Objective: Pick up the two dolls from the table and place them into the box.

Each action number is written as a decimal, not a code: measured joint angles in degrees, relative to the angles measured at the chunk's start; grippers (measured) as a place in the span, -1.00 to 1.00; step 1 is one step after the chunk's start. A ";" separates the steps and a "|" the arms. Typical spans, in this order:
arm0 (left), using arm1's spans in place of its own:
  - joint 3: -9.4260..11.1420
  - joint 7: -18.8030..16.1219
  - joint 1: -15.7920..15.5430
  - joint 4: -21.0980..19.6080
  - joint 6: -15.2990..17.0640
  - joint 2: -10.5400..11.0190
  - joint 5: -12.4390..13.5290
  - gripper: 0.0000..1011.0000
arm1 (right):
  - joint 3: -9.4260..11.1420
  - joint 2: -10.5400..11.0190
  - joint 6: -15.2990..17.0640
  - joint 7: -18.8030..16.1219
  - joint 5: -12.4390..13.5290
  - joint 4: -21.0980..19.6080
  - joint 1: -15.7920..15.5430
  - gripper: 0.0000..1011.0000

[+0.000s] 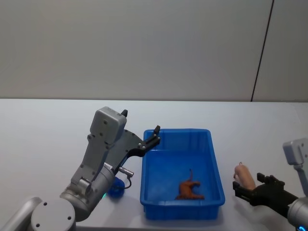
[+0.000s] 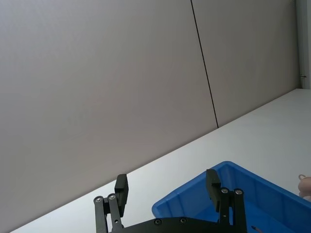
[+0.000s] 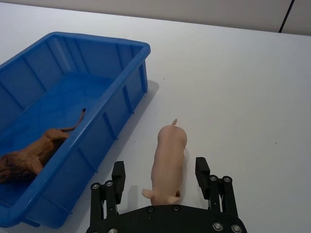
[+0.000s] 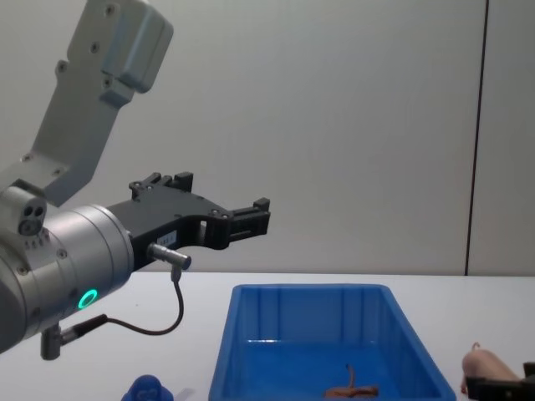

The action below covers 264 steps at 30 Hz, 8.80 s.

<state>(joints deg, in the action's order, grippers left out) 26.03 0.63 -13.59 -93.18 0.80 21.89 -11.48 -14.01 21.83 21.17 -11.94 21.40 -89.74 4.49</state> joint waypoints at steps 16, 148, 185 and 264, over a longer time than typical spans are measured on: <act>0.00 0.00 0.00 0.00 0.00 0.00 0.00 0.98 | -0.30 -1.07 1.60 0.90 -0.39 2.38 1.43 -0.11; -4.52 8.54 2.15 9.52 2.84 4.87 -5.89 0.98 | 1.74 4.02 -0.82 -4.68 -3.07 -9.40 0.24 0.98; -4.36 15.21 3.63 13.13 1.96 4.98 -7.49 0.98 | 1.73 4.05 -0.82 -4.68 -3.07 -9.41 0.21 0.98; -1.15 21.65 -6.00 8.62 -1.48 -5.37 -2.29 0.32 | 1.74 4.05 -0.82 -4.68 -3.07 -9.41 0.22 0.98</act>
<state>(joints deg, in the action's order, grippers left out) 24.88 22.28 -19.59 -84.56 -0.68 16.52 -13.77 -12.27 25.88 20.35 -16.62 18.32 -99.15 4.71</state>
